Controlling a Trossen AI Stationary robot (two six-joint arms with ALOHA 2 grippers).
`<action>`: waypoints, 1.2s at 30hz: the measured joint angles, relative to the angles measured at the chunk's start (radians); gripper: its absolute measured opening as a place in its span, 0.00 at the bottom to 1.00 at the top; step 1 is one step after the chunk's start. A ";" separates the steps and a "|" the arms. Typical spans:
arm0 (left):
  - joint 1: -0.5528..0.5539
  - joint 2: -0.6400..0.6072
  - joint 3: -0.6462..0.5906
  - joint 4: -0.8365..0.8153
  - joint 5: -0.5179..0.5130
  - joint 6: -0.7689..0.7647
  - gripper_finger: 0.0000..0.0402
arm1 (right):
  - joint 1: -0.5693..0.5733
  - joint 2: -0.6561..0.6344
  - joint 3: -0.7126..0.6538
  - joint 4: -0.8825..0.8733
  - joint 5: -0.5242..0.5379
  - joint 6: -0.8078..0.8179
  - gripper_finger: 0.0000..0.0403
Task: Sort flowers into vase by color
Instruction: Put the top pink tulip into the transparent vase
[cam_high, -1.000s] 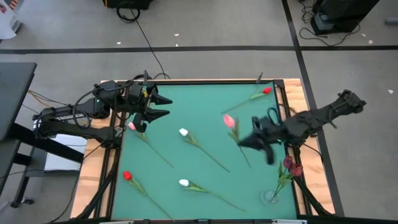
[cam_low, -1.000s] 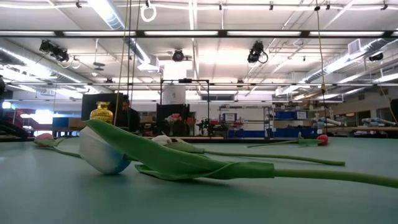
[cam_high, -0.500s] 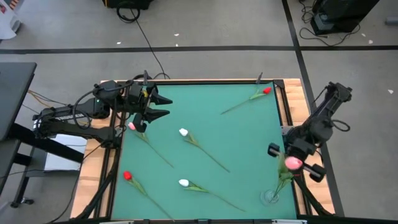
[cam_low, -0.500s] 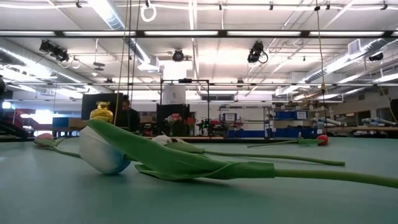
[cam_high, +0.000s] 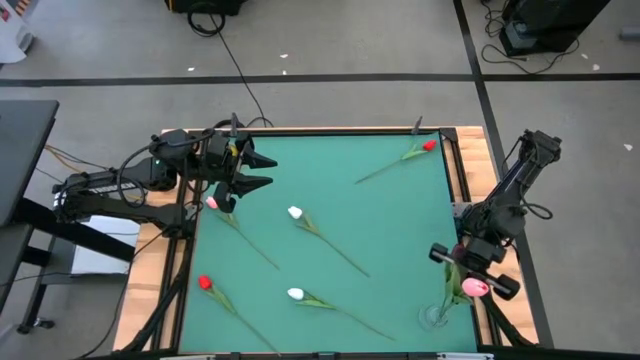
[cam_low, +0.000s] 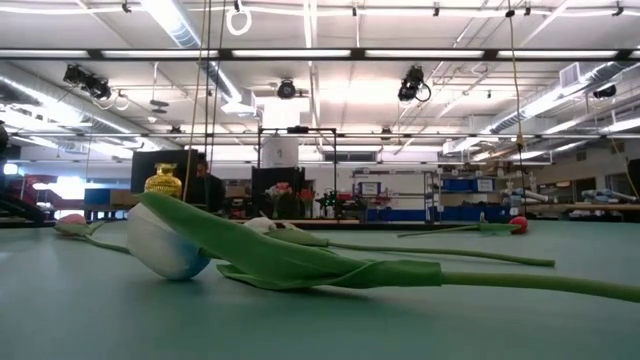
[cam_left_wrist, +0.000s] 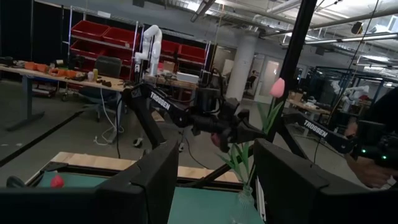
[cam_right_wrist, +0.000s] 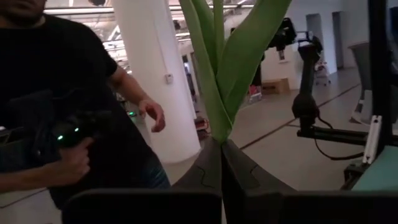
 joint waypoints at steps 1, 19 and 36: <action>0.000 0.000 0.000 0.000 0.000 0.000 0.54 | 0.000 0.000 0.000 0.000 -0.008 -0.001 0.00; 0.000 0.000 0.000 0.000 0.000 0.000 0.54 | 0.000 0.000 0.000 -0.040 -0.071 0.013 0.02; 0.000 0.000 0.000 0.000 0.000 0.000 0.54 | 0.000 -0.007 0.000 -0.061 -0.071 0.043 0.03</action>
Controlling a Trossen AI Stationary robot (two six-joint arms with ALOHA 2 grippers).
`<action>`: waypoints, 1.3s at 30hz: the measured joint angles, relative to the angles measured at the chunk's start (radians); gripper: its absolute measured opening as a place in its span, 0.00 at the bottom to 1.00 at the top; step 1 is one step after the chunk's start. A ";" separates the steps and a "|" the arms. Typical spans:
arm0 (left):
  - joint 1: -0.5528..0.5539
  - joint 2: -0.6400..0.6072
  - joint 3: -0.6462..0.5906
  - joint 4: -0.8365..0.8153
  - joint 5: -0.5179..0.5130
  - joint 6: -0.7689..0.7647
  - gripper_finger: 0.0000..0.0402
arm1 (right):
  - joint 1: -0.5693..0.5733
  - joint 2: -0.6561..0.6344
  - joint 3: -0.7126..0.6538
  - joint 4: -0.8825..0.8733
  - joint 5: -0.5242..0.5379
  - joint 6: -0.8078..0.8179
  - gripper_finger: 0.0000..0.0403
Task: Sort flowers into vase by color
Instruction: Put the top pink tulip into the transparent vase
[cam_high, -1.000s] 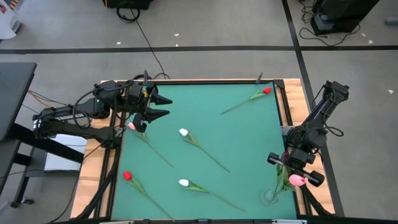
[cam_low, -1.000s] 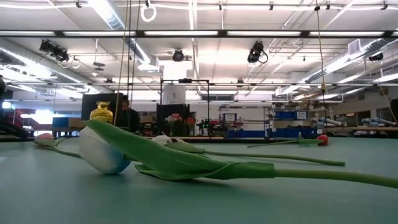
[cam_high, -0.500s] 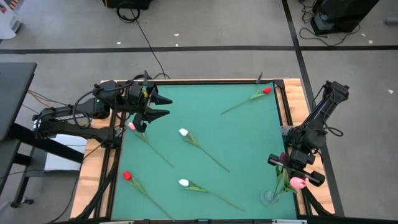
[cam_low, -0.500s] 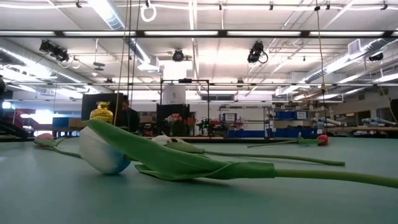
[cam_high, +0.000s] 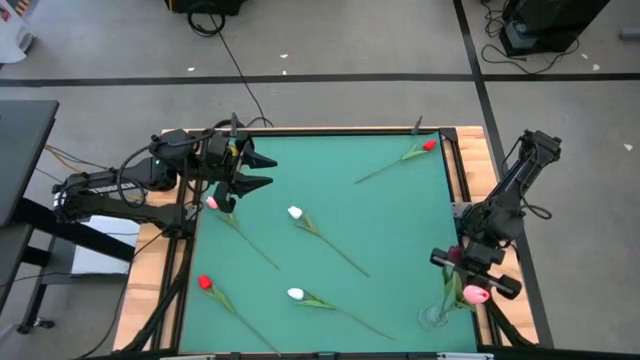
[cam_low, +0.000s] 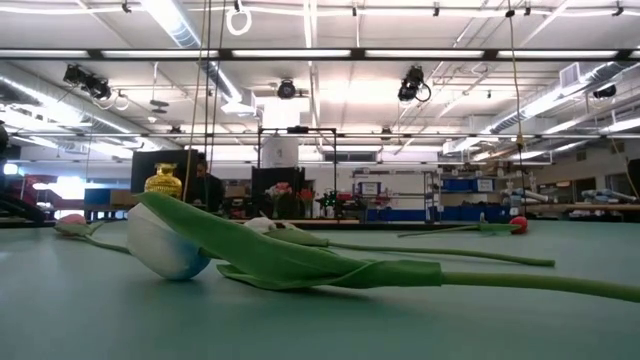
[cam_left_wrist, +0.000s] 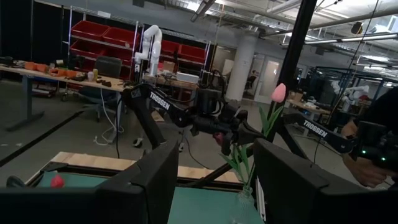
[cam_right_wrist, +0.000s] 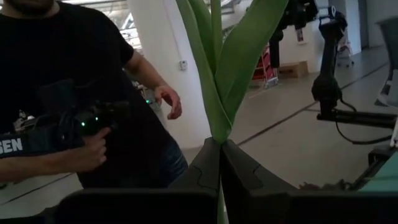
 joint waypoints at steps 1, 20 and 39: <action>0.000 0.000 0.000 0.000 0.000 0.000 0.54 | 0.000 0.000 0.000 -0.011 0.000 0.007 0.04; 0.000 0.000 0.000 0.000 0.000 0.000 0.54 | 0.000 0.000 0.000 -0.072 0.028 0.034 0.27; 0.000 0.000 0.000 0.000 0.000 0.000 0.54 | 0.003 0.138 0.258 -0.474 0.028 -0.069 0.26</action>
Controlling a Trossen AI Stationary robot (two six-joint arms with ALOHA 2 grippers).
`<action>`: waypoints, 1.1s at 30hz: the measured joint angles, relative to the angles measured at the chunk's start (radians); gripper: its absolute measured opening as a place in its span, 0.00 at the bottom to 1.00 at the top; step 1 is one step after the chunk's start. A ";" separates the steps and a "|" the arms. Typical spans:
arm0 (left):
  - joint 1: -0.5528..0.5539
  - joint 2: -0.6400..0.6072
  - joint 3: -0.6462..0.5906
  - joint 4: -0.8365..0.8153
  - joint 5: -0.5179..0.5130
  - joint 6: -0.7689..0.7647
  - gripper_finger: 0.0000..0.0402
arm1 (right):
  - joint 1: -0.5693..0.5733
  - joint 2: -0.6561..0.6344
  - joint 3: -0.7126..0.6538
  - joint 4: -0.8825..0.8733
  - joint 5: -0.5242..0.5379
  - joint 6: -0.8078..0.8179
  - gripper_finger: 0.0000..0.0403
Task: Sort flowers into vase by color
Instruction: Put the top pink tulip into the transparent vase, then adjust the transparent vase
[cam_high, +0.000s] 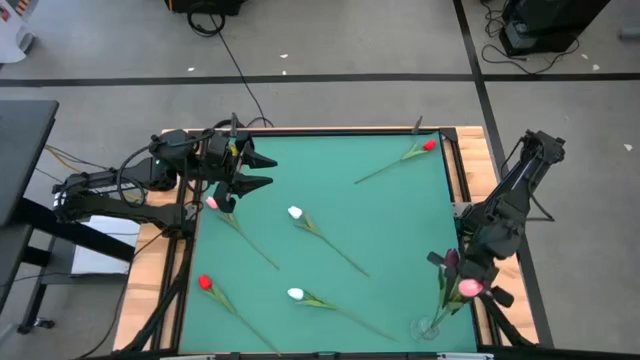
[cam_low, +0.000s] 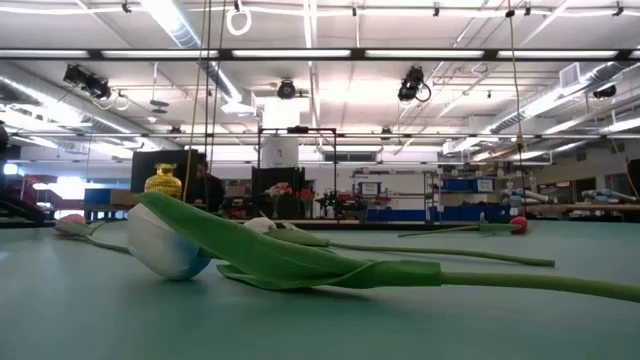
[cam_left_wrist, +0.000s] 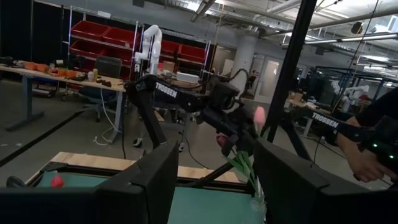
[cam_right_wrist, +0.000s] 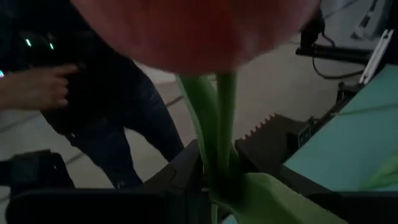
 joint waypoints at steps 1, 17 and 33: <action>0.000 0.000 0.000 0.000 0.000 0.000 0.54 | 0.005 0.021 0.012 -0.016 -0.001 -0.009 0.26; 0.000 0.000 0.000 0.000 0.000 0.000 0.54 | 0.041 0.190 0.209 -0.160 0.027 -0.058 0.36; 0.000 0.000 0.000 0.000 0.000 0.000 0.54 | 0.067 0.188 0.382 -0.118 0.105 -0.070 0.62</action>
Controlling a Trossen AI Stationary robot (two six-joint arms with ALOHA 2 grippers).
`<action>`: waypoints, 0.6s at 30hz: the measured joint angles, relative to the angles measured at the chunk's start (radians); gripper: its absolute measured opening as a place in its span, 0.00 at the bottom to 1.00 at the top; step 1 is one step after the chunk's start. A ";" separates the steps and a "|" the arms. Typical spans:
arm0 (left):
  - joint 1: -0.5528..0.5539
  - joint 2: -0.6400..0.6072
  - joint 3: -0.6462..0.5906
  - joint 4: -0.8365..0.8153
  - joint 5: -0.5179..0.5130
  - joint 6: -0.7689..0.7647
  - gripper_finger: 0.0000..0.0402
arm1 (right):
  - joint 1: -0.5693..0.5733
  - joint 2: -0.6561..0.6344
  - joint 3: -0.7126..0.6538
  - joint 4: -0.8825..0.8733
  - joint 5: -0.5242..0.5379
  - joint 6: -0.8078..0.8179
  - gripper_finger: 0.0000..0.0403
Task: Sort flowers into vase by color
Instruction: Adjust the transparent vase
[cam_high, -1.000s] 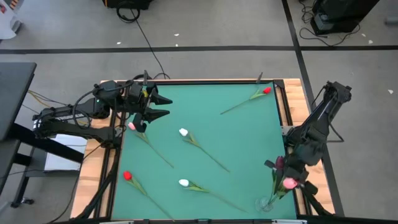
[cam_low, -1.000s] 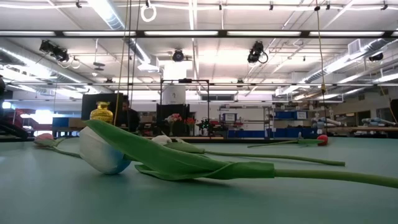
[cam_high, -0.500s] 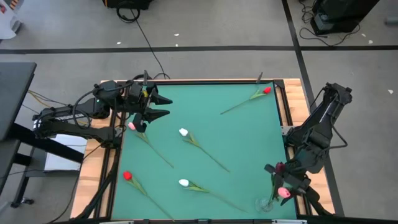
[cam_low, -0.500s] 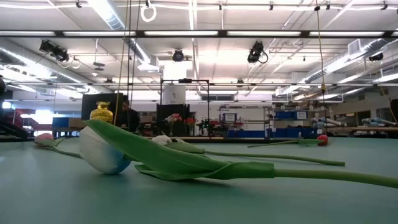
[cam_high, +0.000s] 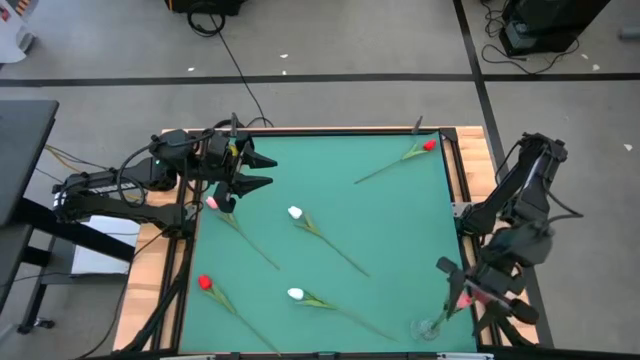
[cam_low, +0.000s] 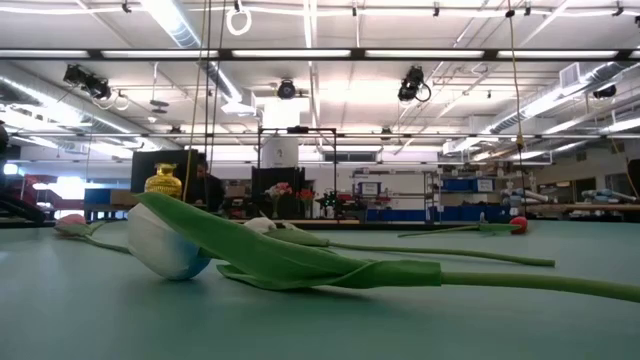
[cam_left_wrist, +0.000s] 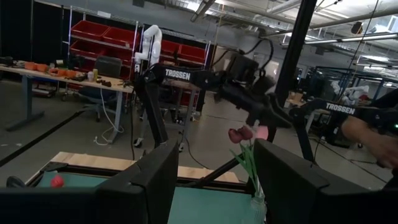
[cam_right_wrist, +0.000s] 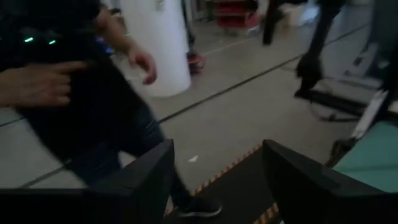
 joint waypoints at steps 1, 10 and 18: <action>0.000 0.000 0.000 0.000 0.000 0.000 0.54 | 0.000 0.000 0.014 -0.009 0.029 -0.002 0.62; 0.000 0.000 0.000 0.000 0.000 0.000 0.54 | -0.031 0.120 0.167 -0.290 0.281 0.026 0.62; 0.000 0.000 0.000 0.000 0.000 0.000 0.54 | -0.145 0.441 0.493 -0.637 0.337 0.075 0.62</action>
